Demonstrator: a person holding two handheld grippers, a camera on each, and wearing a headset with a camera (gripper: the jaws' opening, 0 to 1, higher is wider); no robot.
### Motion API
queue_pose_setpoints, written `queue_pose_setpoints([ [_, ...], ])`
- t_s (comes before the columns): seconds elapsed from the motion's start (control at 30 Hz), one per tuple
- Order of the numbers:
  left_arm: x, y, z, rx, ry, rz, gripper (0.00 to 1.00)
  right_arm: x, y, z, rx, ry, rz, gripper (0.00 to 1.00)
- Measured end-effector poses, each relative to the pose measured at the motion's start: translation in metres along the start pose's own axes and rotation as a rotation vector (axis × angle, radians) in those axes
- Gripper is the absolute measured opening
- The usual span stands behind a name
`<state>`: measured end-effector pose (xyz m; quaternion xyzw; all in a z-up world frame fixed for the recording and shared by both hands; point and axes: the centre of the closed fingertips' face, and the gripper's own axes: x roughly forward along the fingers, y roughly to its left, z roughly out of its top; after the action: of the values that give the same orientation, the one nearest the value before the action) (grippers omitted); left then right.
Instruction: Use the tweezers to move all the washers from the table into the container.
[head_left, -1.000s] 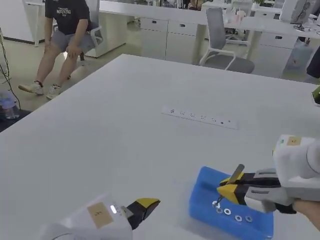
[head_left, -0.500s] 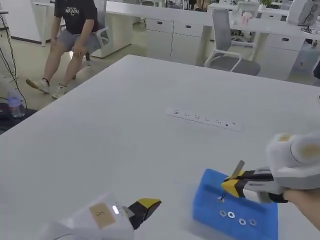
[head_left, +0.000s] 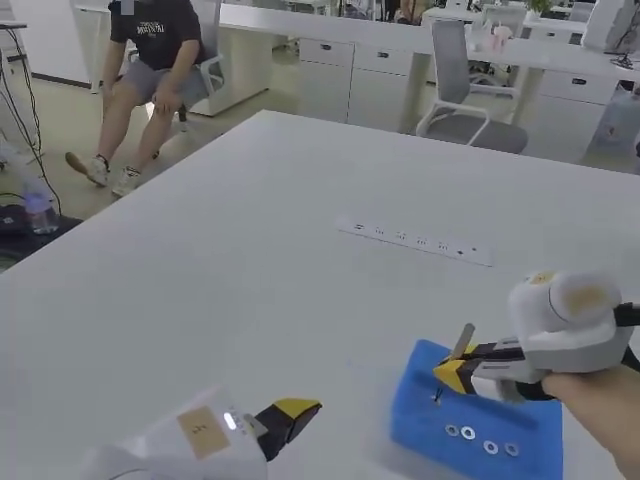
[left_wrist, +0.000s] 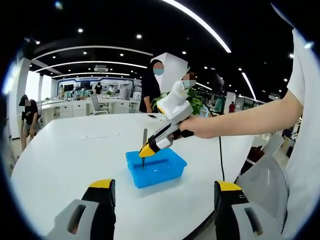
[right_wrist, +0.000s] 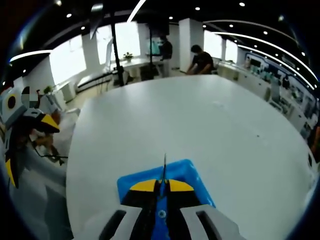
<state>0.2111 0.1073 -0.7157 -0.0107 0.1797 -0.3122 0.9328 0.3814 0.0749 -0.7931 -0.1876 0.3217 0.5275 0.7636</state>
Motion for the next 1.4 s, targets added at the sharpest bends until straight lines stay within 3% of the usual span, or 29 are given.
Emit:
queue_pose_setpoints([
  [0.33, -0.004, 0.005, 0.000, -0.005, -0.002, 0.015, 0.82, 0.011, 0.008, -0.011, -0.008, 0.039, 0.006, 0.03],
  [0.57, -0.005, 0.005, -0.002, -0.007, 0.002, 0.019, 0.82, 0.012, 0.003, -0.016, -0.014, 0.048, -0.005, 0.03],
  [1.2, -0.002, 0.004, -0.004, -0.007, 0.011, 0.023, 0.82, 0.011, -0.002, -0.020, -0.013, 0.031, -0.010, 0.04],
  [1.4, -0.002, 0.004, -0.004, -0.011, 0.010, 0.024, 0.82, 0.004, -0.003, -0.017, -0.008, 0.012, -0.021, 0.04],
])
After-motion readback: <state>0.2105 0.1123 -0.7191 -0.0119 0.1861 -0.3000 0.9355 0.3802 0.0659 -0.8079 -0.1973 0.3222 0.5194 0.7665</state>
